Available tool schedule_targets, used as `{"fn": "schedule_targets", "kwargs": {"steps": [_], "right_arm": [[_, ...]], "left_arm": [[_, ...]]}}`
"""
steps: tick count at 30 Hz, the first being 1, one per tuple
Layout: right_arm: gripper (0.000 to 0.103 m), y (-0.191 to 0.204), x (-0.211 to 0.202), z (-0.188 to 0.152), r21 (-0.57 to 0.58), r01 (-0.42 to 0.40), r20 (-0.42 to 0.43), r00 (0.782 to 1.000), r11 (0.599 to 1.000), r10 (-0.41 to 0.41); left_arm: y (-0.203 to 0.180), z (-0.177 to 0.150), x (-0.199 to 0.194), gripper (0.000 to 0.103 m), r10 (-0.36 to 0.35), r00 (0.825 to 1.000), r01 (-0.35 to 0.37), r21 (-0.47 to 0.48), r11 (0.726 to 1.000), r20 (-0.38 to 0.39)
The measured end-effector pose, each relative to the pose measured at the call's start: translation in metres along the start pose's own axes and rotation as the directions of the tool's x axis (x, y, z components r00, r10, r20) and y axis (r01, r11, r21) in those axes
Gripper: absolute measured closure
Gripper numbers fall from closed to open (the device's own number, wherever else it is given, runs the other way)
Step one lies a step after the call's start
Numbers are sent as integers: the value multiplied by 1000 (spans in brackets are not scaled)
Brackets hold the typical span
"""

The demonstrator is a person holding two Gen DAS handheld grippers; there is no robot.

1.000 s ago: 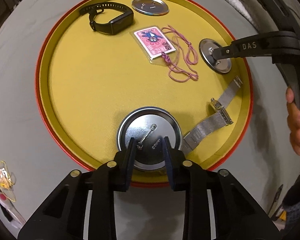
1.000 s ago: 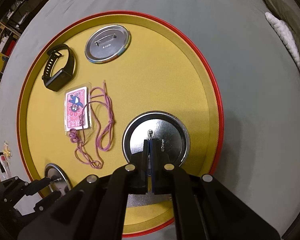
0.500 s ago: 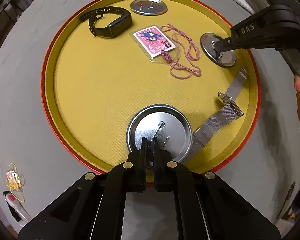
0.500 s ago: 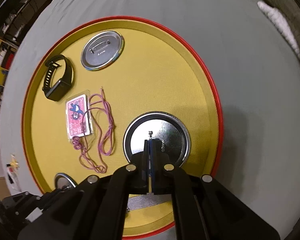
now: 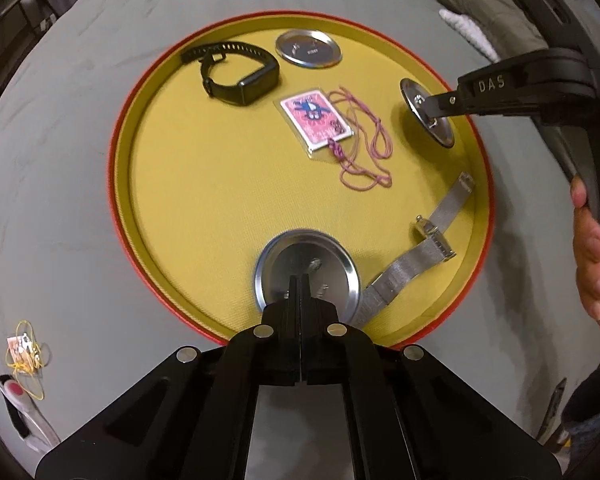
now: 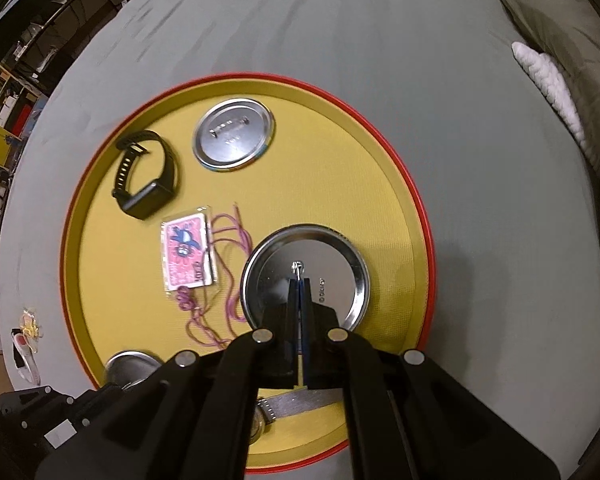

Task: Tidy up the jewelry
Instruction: 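Close the right tool on its badge while the left closes on the large badge, then lift both held silver badges off the tray and carry them onto the bed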

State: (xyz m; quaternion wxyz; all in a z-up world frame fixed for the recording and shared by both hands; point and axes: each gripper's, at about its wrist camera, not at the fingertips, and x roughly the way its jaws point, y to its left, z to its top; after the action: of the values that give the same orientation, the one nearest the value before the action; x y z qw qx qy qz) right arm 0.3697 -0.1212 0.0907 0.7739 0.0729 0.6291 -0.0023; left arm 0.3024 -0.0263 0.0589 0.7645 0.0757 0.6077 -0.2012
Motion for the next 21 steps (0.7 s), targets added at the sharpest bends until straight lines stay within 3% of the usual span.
{"fn": "schedule_targets", "kwargs": {"steps": [8,18,21], "right_arm": [[102,10,-10,-9,-9,-1,12,1000,1000,1],[102,12,4,-11,-18,-3,0,1000,1000,3],[102,11,6,-8,-17,-3,-2,1000,1000,3]], "left_arm": [[5,-2,-8,103,-1,1000,1,0,1000,12],[-9,4,21,102,50,998,-48,54,997,-34],[-7,6,24,89,56,998,-54,57,997,-38]]}}
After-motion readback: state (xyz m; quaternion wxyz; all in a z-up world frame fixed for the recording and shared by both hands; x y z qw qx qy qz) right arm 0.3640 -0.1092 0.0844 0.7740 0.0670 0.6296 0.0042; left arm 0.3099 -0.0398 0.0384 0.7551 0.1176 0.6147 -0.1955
